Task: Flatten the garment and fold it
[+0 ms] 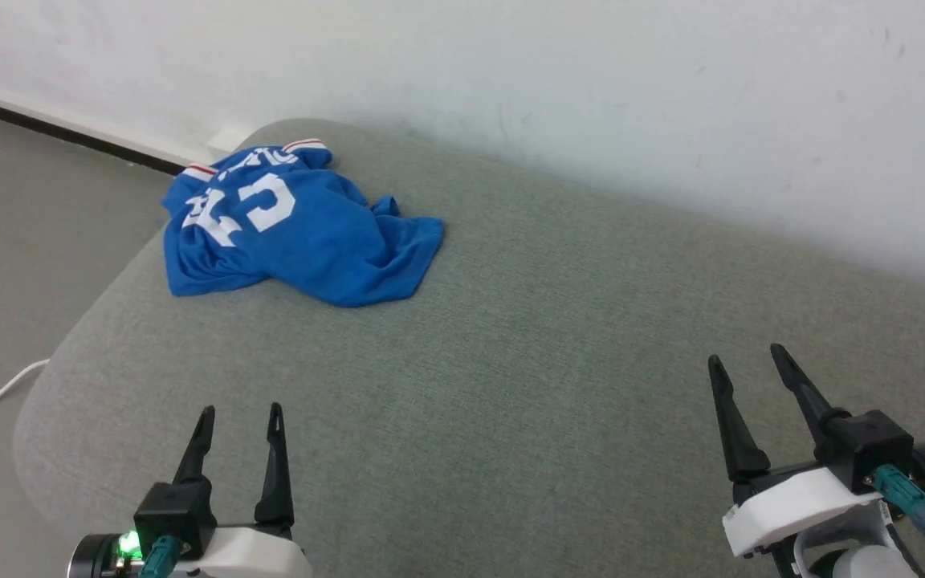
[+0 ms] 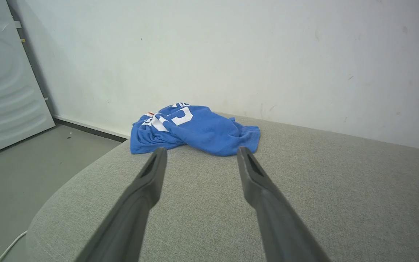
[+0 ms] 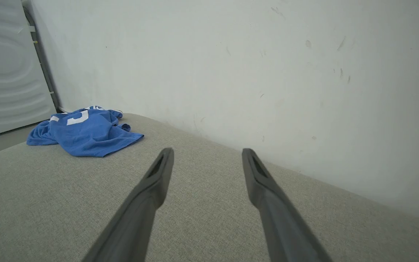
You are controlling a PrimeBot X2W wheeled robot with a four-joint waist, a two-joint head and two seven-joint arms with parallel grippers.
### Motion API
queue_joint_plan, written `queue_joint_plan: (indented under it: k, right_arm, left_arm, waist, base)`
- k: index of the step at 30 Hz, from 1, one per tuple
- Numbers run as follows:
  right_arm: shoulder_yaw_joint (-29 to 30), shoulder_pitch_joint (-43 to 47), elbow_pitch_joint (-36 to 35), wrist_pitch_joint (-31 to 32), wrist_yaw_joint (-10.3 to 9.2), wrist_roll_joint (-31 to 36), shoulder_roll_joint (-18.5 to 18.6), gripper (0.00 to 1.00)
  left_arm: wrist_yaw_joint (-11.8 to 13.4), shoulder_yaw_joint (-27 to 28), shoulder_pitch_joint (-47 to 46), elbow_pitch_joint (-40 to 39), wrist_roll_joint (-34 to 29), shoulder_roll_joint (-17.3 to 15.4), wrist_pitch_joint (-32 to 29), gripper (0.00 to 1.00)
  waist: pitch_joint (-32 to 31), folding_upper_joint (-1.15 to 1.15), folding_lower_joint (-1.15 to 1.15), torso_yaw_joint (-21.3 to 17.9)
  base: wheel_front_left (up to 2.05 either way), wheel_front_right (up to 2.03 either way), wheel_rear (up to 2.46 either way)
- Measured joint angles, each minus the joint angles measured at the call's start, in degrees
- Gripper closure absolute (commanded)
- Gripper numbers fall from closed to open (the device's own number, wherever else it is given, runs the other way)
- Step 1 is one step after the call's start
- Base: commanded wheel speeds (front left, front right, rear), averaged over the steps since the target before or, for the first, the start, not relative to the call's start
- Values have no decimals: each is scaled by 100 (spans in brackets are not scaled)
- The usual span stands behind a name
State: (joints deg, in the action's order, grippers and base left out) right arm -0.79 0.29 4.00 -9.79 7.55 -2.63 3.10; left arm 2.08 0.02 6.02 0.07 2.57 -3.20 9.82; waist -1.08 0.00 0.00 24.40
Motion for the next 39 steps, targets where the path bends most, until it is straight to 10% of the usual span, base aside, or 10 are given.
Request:
queue_joint_plan:
  k: [39]
  right_arm:
    - [46, 0, 220, -454, 0, -98, -2, 0]
  left_arm:
    - [7, 4, 325, 86, 91, -8, 468, 0]
  waist:
    - [-119, 0, 0, 993]
  base:
    - [0, 0, 0]
